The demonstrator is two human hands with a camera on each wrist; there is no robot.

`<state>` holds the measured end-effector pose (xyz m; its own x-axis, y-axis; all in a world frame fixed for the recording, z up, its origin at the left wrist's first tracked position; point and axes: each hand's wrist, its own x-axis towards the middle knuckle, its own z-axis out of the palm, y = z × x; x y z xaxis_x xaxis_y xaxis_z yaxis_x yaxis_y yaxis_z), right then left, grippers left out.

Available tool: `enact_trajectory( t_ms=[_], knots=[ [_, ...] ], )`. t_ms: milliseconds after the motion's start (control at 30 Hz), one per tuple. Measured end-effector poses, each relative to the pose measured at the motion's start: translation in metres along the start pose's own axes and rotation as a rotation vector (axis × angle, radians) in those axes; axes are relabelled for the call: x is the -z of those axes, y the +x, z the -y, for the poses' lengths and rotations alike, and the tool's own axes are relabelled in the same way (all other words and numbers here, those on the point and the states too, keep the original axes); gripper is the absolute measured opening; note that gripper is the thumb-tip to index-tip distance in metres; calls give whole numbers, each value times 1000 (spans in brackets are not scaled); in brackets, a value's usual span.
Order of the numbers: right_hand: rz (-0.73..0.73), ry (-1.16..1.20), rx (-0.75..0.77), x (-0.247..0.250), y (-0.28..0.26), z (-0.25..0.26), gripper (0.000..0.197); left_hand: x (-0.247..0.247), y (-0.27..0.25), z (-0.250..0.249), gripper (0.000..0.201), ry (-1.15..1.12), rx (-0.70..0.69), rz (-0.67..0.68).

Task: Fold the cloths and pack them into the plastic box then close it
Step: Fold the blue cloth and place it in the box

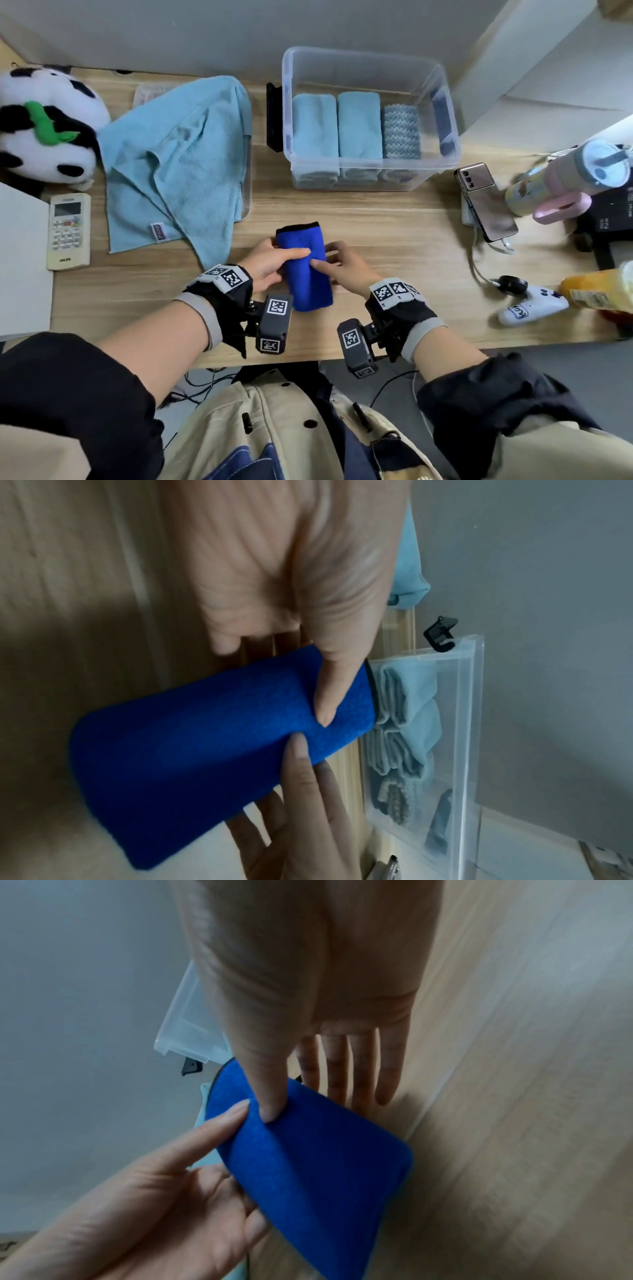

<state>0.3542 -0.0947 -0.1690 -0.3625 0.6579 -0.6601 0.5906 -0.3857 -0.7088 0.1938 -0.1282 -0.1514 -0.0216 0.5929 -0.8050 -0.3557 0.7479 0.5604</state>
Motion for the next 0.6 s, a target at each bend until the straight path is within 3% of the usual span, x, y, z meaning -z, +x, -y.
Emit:
enact_trajectory(
  t_ms=[133, 300, 367, 433, 600],
  knots=[
    [88, 283, -4, 19, -15, 11, 48, -9, -8, -22, 18, -1, -70, 138],
    [156, 326, 75, 46, -26, 31, 40, -25, -17, -55, 27, 131, -248, 176],
    [110, 326, 94, 56, -26, 42, 50, -32, -18, -68, 28, 197, -382, 123],
    [7, 328, 157, 65, -26, 55, 42, -43, -19, -83, 29, 254, -489, 85],
    [-166, 313, 333, 94, -18, 88, 22, -58, -10, -122, 44, 242, -551, 47]
  ],
)
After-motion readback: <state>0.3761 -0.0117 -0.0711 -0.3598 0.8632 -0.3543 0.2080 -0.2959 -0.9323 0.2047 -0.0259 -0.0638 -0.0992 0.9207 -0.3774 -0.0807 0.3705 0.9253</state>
